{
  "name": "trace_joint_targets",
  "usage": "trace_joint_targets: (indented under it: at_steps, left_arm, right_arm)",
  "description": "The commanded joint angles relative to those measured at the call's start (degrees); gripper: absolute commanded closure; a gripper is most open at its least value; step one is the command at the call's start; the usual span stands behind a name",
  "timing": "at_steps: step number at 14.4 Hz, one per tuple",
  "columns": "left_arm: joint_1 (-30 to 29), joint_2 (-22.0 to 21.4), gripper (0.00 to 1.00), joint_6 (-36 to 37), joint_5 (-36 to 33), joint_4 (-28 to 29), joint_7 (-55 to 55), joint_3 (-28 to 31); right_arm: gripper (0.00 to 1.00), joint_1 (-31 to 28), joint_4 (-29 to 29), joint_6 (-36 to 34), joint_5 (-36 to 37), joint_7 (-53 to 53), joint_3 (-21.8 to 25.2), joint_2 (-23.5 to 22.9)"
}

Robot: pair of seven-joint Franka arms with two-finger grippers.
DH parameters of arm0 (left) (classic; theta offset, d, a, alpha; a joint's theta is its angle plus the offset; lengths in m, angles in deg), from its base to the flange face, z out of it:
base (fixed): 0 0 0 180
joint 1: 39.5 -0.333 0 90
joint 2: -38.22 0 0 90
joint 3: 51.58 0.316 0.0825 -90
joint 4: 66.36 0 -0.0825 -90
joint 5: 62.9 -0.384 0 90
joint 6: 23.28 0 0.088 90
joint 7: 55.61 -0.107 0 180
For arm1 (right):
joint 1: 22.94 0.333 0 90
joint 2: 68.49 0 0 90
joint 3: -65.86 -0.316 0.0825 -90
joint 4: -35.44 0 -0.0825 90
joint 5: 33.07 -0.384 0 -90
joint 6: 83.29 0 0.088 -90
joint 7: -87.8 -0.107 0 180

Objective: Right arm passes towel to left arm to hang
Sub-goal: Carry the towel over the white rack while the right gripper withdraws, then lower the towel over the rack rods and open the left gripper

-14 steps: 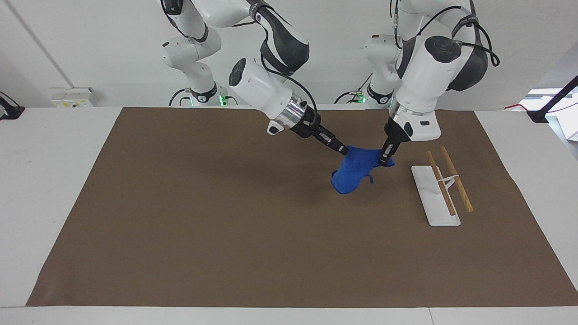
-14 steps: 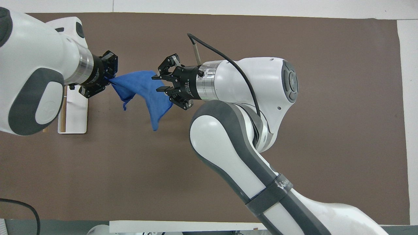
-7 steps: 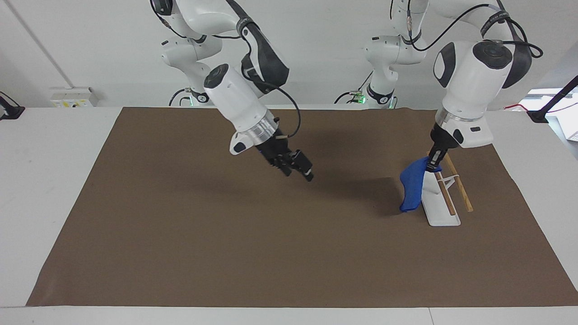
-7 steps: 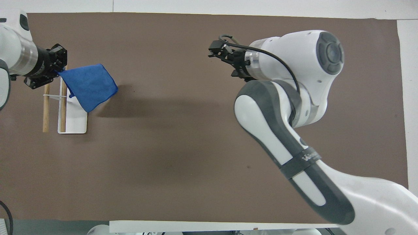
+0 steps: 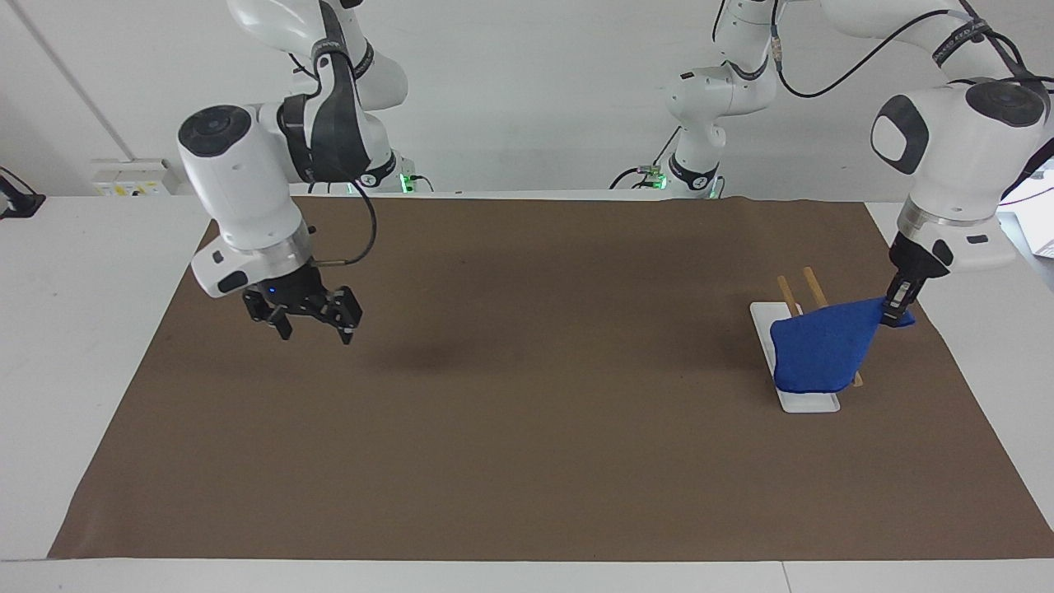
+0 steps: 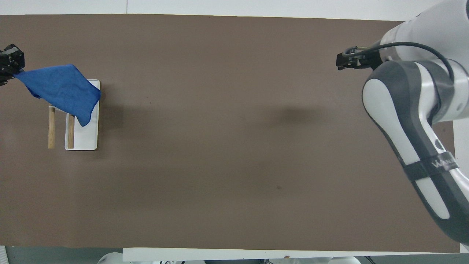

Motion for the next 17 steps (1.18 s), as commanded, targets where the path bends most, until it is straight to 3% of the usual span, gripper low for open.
trace_joint_targets:
  at_steps: [1,3,5,7,10,11,13,14,17]
  left_arm:
    - [-2.5,-1.3,1.00,-2.7,-1.3,3.3,-2.9,-0.5]
    - [-3.0,-3.8,1.00,-7.6,-2.1,9.3,-3.3,-0.5]
    - [-5.1,-5.7,1.00,-9.9,-2.5,13.3,-5.1,-0.6]
    - [-5.3,-6.3,1.00,-8.9,-2.5,14.1,-6.5,-0.5]
    - [-8.1,-8.9,1.00,-9.9,-2.5,19.6,-7.6,-0.5]
    - [-8.1,-8.9,0.93,-10.3,-2.5,19.6,-7.5,-0.5]
    - [-8.1,-8.4,0.12,-10.7,-2.5,18.4,-7.1,-0.6]
    - [-8.1,-8.1,0.00,-9.7,-2.3,17.2,-6.6,-0.7]
    - [-7.0,-9.1,0.00,-2.8,-1.9,14.4,-7.0,-1.1]
  right_arm:
    - [0.00,-3.4,7.3,-11.2,3.2,2.3,-0.3,1.7]
    - [0.00,-4.9,12.8,-19.9,3.9,2.8,-0.4,1.7]
    - [0.00,-5.2,13.1,-25.8,4.2,2.9,-0.2,3.3]
    - [0.00,-6.9,12.4,-27.3,3.6,4.1,-0.4,5.1]
    - [0.00,-6.4,11.5,-29.5,3.4,5.6,-0.7,6.0]
    - [0.00,-6.6,10.6,-29.5,3.4,6.0,-0.8,6.3]
    - [0.00,-6.9,10.7,-29.1,3.2,7.7,-0.4,6.2]
    - [0.00,-7.4,10.7,-29.2,3.2,8.6,-0.4,6.3]
    - [0.00,-10.2,10.7,-29.5,1.7,8.8,-0.9,6.4]
